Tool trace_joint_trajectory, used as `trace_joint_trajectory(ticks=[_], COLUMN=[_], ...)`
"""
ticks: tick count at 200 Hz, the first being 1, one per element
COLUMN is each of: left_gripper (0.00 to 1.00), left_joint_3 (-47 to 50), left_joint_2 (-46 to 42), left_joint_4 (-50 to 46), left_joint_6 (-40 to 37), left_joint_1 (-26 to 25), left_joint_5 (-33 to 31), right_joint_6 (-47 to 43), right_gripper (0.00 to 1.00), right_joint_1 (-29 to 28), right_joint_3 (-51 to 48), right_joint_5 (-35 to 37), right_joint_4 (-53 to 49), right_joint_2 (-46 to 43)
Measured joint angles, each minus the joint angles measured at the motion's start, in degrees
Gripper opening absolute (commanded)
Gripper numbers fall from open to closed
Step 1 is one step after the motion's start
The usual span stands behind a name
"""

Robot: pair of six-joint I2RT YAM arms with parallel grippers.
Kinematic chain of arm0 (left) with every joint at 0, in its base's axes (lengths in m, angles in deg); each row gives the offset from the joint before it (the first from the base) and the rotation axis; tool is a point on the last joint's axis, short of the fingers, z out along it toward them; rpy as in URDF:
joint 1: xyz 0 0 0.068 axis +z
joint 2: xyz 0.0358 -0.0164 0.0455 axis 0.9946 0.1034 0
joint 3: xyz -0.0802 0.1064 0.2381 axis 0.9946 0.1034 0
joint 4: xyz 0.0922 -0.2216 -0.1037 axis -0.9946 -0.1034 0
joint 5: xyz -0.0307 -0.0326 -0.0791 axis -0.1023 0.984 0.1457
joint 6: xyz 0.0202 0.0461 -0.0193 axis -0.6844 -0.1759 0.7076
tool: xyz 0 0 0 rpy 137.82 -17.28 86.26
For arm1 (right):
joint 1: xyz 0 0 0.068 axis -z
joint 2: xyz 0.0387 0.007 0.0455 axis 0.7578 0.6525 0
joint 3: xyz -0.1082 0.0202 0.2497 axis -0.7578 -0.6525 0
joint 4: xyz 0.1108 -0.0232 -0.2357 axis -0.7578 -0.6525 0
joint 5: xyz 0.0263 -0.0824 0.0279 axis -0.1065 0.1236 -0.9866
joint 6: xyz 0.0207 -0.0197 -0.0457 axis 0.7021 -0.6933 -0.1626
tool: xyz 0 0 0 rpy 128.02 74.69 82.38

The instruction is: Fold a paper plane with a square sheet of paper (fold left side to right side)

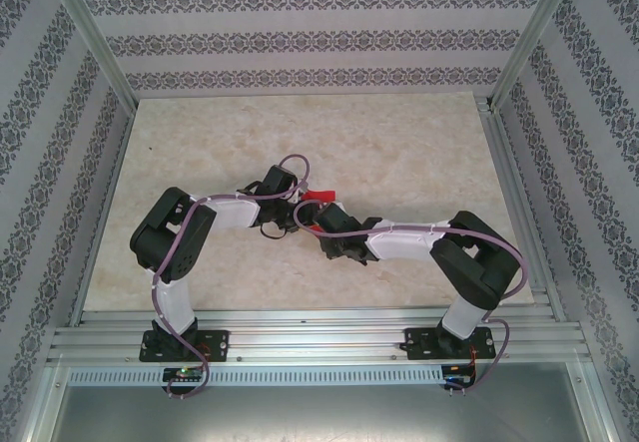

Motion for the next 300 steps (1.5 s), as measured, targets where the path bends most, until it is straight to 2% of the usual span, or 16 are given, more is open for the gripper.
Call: trace_joint_trajectory(ticks=[59,140,202,234,300], left_gripper=[0.41,0.41,0.41,0.41,0.43], left_joint_3=[0.0,0.0,0.0,0.0,0.0], left_joint_2=[0.0,0.0,0.0,0.0,0.0], left_joint_4=[0.0,0.0,0.0,0.0,0.0], left_joint_6=[0.0,0.0,0.0,-0.1,-0.7], left_joint_1=[0.0,0.0,0.0,0.0,0.0], left_joint_5=[0.0,0.0,0.0,0.0,-0.2], right_joint_6=[-0.1,-1.2,-1.4,-1.6,-1.5], right_gripper=[0.14,0.19,0.12,0.08,0.07], right_joint_1=[0.0,0.2,0.9,1.1,4.2], right_joint_3=[0.0,0.7,1.1,1.1,-0.5], right_joint_5=[-0.2,-0.5,-1.4,-2.8,-8.6], right_joint_4=[0.2,0.4,1.3,1.9,5.4], right_joint_2=[0.0,0.0,0.0,0.2,0.2])
